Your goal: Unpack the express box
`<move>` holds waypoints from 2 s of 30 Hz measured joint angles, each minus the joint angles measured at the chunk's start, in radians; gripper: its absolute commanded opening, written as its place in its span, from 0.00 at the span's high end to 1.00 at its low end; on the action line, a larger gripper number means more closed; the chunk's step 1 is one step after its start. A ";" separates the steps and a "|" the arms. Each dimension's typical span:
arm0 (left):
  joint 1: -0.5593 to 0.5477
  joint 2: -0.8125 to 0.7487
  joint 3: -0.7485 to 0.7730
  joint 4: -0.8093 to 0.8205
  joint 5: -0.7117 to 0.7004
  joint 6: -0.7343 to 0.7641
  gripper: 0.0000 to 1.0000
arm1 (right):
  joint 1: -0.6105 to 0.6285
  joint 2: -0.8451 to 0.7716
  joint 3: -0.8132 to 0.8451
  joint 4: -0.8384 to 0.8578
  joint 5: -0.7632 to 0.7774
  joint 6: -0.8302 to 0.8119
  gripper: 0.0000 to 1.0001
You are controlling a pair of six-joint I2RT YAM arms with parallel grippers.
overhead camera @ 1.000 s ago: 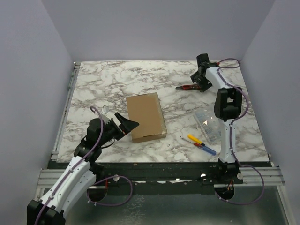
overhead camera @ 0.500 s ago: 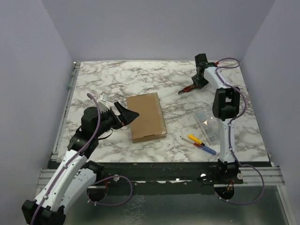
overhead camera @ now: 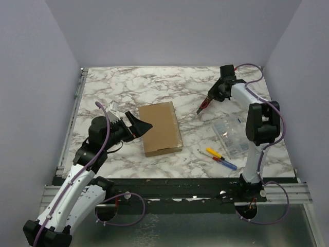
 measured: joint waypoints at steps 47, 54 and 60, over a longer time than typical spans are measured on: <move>-0.426 0.553 0.150 0.396 -0.185 -0.072 0.40 | 0.415 -0.756 -0.468 0.094 -0.297 -0.067 1.00; -0.426 0.591 0.144 0.456 -0.176 -0.091 0.48 | 0.421 -0.766 -0.469 0.094 -0.298 -0.051 1.00; -0.427 0.603 0.132 0.493 -0.156 -0.103 0.69 | 0.421 -0.779 -0.469 0.094 -0.298 -0.040 1.00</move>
